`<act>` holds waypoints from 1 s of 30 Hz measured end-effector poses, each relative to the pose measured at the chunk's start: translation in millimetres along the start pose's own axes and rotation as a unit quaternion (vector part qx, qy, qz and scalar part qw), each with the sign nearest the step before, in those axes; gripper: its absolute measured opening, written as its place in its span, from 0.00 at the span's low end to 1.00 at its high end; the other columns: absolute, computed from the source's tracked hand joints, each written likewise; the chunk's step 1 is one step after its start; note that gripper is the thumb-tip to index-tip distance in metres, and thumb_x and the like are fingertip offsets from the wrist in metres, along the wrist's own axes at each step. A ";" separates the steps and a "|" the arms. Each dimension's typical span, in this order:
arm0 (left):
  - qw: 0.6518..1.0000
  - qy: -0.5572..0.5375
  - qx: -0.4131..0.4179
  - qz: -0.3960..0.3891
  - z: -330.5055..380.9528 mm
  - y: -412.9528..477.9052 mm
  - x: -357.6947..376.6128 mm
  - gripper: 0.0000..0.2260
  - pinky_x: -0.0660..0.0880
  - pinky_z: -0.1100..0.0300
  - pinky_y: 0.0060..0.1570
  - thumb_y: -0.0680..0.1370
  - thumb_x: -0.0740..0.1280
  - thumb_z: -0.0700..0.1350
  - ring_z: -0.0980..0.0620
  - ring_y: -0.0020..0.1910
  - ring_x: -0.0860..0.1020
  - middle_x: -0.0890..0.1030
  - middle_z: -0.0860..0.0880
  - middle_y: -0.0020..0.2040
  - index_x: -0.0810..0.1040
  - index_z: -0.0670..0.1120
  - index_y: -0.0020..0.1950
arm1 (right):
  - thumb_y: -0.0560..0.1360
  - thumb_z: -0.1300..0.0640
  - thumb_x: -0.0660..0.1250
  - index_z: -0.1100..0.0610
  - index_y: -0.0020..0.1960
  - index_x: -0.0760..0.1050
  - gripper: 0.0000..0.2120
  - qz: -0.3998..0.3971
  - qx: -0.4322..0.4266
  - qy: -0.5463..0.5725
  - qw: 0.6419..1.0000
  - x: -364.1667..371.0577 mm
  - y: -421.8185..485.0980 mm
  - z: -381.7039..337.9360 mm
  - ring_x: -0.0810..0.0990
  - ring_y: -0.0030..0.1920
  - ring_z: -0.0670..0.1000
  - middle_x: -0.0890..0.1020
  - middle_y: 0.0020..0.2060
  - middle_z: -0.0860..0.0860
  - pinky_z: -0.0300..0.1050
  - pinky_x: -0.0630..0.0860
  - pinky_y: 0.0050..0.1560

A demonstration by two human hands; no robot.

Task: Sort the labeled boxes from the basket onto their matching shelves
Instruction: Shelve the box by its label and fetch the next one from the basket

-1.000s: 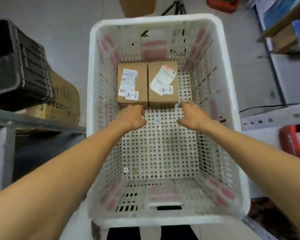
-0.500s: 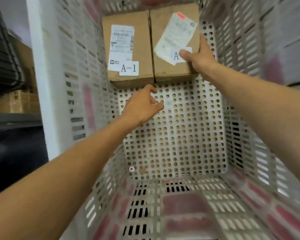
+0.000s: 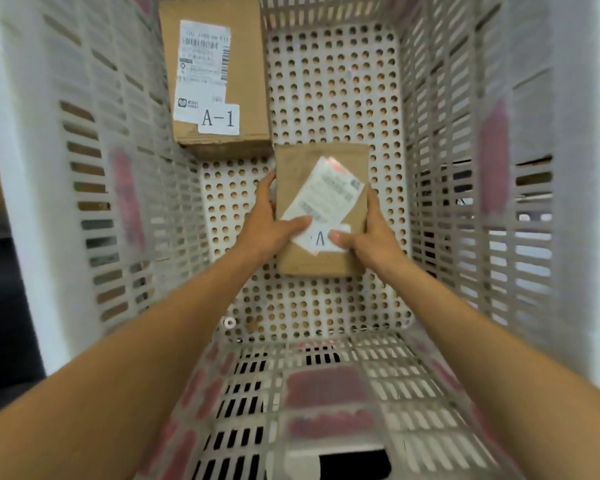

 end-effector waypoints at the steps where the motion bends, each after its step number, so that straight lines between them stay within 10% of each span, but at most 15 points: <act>1: 1.000 -0.004 0.001 -0.016 -6.6 -2.9 5.9 0.44 0.80 0.61 0.45 0.70 0.76 0.45 0.55 0.52 0.78 0.75 0.51 0.60 0.51 0.60 0.76 | 0.68 0.61 0.76 0.46 0.78 0.44 0.52 -0.013 0.019 0.009 1.000 4.5 -4.5 12.2 0.72 0.66 0.53 0.71 0.70 0.50 0.58 0.70 0.67; 6: 0.998 -0.050 -0.009 -0.031 -17.5 -7.0 5.7 0.49 0.76 0.45 0.60 0.69 0.77 0.41 0.50 0.66 0.72 0.70 0.50 0.72 0.48 0.63 0.77 | 0.64 0.61 0.79 0.41 0.78 0.42 0.58 -0.006 0.014 0.046 0.999 6.7 -10.6 15.1 0.73 0.66 0.49 0.71 0.70 0.46 0.55 0.71 0.67; 18: 0.999 0.001 0.036 -0.006 -5.2 -54.9 -17.5 0.50 0.74 0.47 0.62 0.68 0.76 0.37 0.52 0.64 0.73 0.72 0.54 0.69 0.48 0.64 0.76 | 0.61 0.65 0.80 0.46 0.78 0.48 0.58 -0.001 -0.057 0.050 0.997 20.5 -60.4 -19.7 0.75 0.63 0.45 0.75 0.66 0.45 0.48 0.74 0.64; 23: 0.993 0.033 0.110 -0.030 68.5 -114.6 -48.2 0.49 0.74 0.62 0.54 0.69 0.75 0.38 0.64 0.55 0.74 0.72 0.68 0.57 0.47 0.62 0.77 | 0.61 0.63 0.81 0.43 0.77 0.53 0.55 0.017 -0.110 0.048 0.993 6.5 -130.2 -92.0 0.76 0.55 0.33 0.76 0.61 0.38 0.37 0.76 0.56; 30: 0.952 0.087 0.284 -0.080 234.9 -238.4 -83.1 0.50 0.69 0.78 0.44 0.68 0.76 0.40 0.72 0.56 0.71 0.69 0.65 0.62 0.46 0.61 0.77 | 0.63 0.66 0.79 0.47 0.79 0.44 0.58 0.107 -0.235 0.066 0.964 -39.6 -278.8 -228.5 0.75 0.63 0.42 0.73 0.68 0.46 0.45 0.75 0.61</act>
Point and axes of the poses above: each hand's wrist, its own y-axis towards the middle knuckle, its own x-axis out of the palm, z = x × y, the point moved 10 cm from there along y, towards the middle knuckle
